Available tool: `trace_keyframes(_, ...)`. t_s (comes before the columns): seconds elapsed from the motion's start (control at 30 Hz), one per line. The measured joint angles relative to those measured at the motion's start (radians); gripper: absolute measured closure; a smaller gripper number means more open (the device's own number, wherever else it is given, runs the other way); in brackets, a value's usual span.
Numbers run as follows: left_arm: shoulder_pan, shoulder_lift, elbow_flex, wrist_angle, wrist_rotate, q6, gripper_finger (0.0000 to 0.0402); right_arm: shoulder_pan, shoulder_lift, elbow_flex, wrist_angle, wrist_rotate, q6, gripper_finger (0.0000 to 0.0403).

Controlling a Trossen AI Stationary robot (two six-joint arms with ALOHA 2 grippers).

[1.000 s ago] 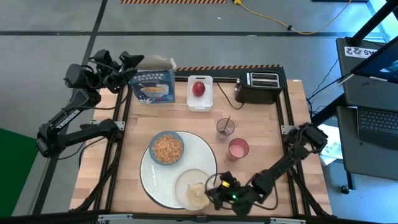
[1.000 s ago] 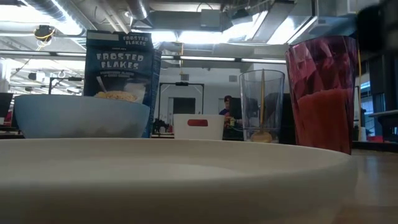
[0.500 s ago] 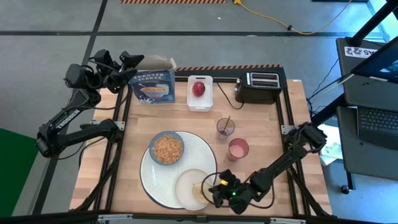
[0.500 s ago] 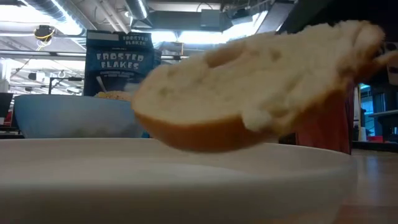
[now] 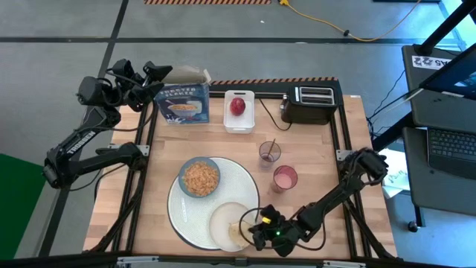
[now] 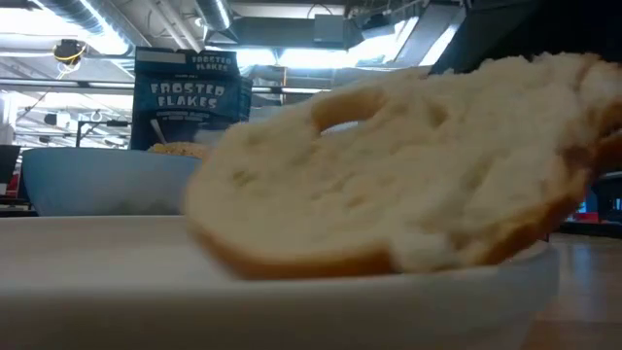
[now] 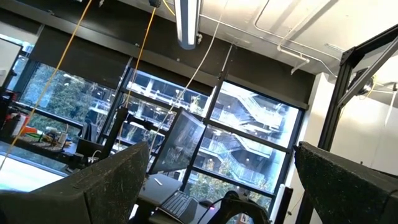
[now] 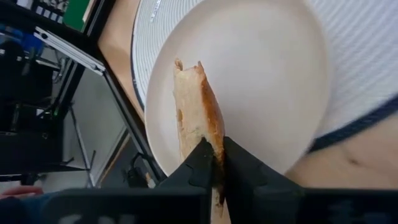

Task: Arrange a breakfast setting
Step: Put the brown bagel into the white plate

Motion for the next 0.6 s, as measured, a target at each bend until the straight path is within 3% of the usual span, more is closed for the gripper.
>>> trace_keyframes(0.17,0.0,0.0,0.0,0.0,0.0,0.0,0.0011,-0.014,0.028,0.0,0.077,-0.006,0.0,0.0343)
trace_keyframes(0.6,0.0,0.0,0.0,0.0,0.0,0.0,0.0011,-0.019,0.029,0.0,0.067,-0.002,-0.049,0.0289)
